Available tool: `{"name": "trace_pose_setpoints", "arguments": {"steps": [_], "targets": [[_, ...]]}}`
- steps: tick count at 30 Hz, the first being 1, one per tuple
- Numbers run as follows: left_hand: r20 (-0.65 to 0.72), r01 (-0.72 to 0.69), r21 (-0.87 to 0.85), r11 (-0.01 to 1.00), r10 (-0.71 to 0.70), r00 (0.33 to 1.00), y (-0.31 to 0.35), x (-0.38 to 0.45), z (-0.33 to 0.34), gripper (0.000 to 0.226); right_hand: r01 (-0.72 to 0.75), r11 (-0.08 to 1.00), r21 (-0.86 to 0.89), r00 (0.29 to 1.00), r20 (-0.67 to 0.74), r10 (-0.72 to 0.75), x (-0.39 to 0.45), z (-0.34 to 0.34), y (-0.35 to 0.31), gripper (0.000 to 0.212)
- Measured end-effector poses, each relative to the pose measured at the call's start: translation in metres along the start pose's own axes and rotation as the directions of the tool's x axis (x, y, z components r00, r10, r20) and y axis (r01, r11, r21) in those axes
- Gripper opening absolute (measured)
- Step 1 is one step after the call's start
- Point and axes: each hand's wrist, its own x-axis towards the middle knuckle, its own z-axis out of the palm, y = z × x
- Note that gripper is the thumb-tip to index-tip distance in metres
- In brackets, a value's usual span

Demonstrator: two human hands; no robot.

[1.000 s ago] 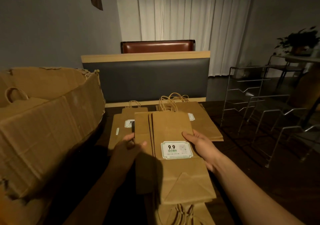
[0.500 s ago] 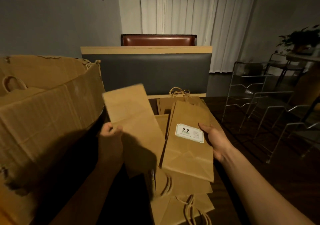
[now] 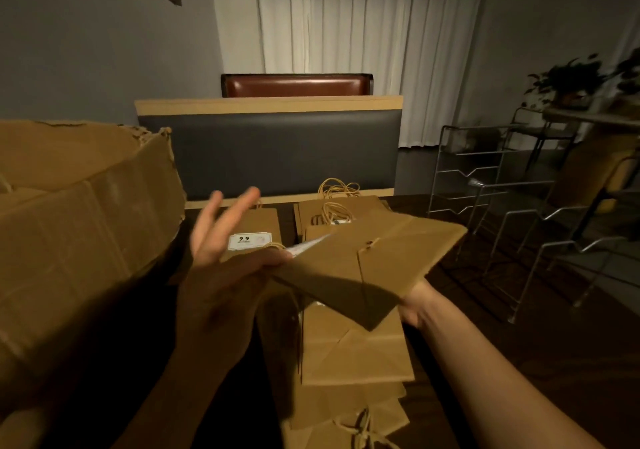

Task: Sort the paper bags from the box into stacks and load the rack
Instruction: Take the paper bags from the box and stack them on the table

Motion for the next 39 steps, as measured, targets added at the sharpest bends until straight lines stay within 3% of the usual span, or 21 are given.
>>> {"name": "trace_pose_setpoints", "arguments": {"steps": [2, 4, 7, 11, 13, 15, 18, 20, 21, 23, 26, 28, 29, 32, 34, 37, 38, 39], "targets": [[0.075, -0.042, 0.045, 0.998, 0.039, 0.996, -0.003, 0.001, 0.003, 0.019, -0.028, 1.000, 0.013, 0.998, -0.055, 0.029, 0.005, -0.003, -0.001, 0.037], [0.222, 0.021, 0.053, 0.998, -0.032, 0.975, -0.007, -0.007, 0.014, 0.016, -0.051, 0.998, -0.025, 0.991, -0.129, 0.047, 0.009, -0.002, -0.003, 0.024], [0.303, 0.163, 0.007, 0.987, -0.157, 0.940, -0.004, -0.016, 0.021, 0.050, -0.104, 0.994, 0.014, 0.986, -0.130, 0.105, 0.018, -0.003, 0.003, 0.021], [0.289, -0.064, 0.015, 0.998, 0.057, 0.956, 0.000, -0.009, 0.020, 0.012, -0.111, 0.993, 0.027, 0.987, -0.110, 0.113, 0.018, -0.005, 0.003, 0.023], [0.300, -0.088, 0.012, 0.996, 0.080, 0.951, -0.009, -0.014, 0.024, 0.015, -0.111, 0.993, 0.026, 0.986, -0.122, 0.114, 0.022, -0.006, 0.006, 0.026], [0.385, 0.016, 0.021, 1.000, -0.023, 0.922, -0.025, -0.021, 0.031, 0.025, -0.104, 0.994, 0.016, 0.985, -0.137, 0.105, 0.021, -0.006, 0.005, 0.025], [0.557, 0.238, 0.131, 0.962, -0.270, 0.785, -0.043, -0.030, 0.037, 0.038, -0.125, 0.992, 0.012, 0.991, -0.046, 0.125, 0.017, -0.004, 0.004, 0.025], [0.597, 0.204, 0.225, 0.953, -0.300, 0.744, -0.047, -0.034, 0.042, 0.044, -0.087, 0.990, -0.109, 0.996, 0.001, 0.088, 0.015, -0.005, 0.003, 0.019], [0.580, 0.224, 0.259, 0.940, -0.337, 0.742, -0.046, -0.032, 0.043, 0.050, -0.072, 0.983, -0.170, 0.997, 0.001, 0.073, 0.015, -0.007, 0.004, 0.028], [0.432, 0.433, 0.339, 0.835, -0.547, 0.717, -0.044, -0.025, 0.042, 0.068, -0.057, 0.979, -0.195, 0.998, -0.011, 0.056, 0.016, -0.008, 0.005, 0.036], [0.194, 0.771, 0.269, 0.577, -0.817, 0.543, -0.046, -0.017, 0.029, 0.074, -0.054, 0.993, -0.104, 0.998, -0.047, 0.049, 0.020, -0.010, 0.007, 0.020], [0.247, 0.876, 0.087, 0.475, -0.862, 0.443, -0.043, -0.017, 0.023, 0.060, -0.045, 0.998, -0.032, 0.998, -0.056, 0.043, 0.022, -0.010, 0.008, 0.017], [0.313, 0.902, 0.035, 0.431, -0.862, 0.400, -0.042, -0.019, 0.023, 0.049, -0.048, 0.999, -0.001, 0.998, -0.052, 0.048, 0.021, -0.009, 0.009, 0.018], [0.399, 0.926, -0.144, 0.349, -0.836, 0.377, -0.030, -0.020, 0.027, 0.005, -0.063, 0.997, 0.054, 0.997, -0.041, 0.065, 0.021, -0.004, 0.013, 0.017], [0.403, 0.926, -0.302, 0.226, -0.850, 0.339, -0.033, -0.019, 0.029, 0.002, -0.058, 0.998, 0.034, 0.996, -0.058, 0.060, 0.021, -0.005, 0.012, 0.017], [0.219, 0.886, -0.440, 0.146, -0.940, 0.263, -0.049, -0.020, 0.020, 0.012, -0.093, 0.995, 0.040, 0.987, -0.128, 0.098, 0.022, -0.011, 0.009, 0.028], [0.126, 0.866, -0.466, 0.182, -0.955, 0.269, -0.053, -0.018, 0.015, 0.012, -0.112, 0.992, 0.059, 0.981, -0.154, 0.120, 0.022, -0.012, 0.008, 0.030], [0.042, 0.836, -0.471, 0.280, -0.940, 0.339, -0.053, -0.017, 0.008, 0.017, -0.129, 0.989, 0.068, 0.976, -0.170, 0.139, 0.022, -0.012, 0.006, 0.030]]}}
